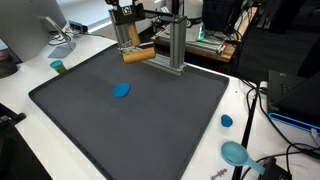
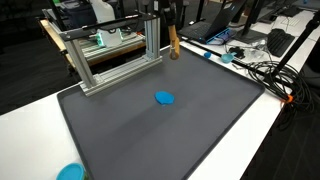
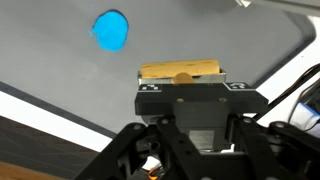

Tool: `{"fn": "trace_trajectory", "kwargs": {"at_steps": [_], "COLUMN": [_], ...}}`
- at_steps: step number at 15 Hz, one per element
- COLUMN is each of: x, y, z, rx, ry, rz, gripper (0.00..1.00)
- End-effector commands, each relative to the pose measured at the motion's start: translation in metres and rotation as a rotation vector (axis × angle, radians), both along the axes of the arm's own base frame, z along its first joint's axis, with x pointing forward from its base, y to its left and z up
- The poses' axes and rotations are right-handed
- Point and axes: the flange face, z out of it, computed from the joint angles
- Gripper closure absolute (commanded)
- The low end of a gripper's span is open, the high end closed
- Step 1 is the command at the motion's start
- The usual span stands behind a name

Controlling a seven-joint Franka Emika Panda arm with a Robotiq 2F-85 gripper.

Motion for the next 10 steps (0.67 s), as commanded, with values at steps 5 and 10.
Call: {"fn": "trace_trajectory", "kwargs": {"at_steps": [5, 10], "x": [-0.028, -0.042], "y": [0.015, 0.017], "z": [-0.058, -0.079], "rx": [0.073, 0.045], "ry": [-0.169, -0.193], "rz": [-0.364, -0.451], "gripper": [0.78, 0.53]}}
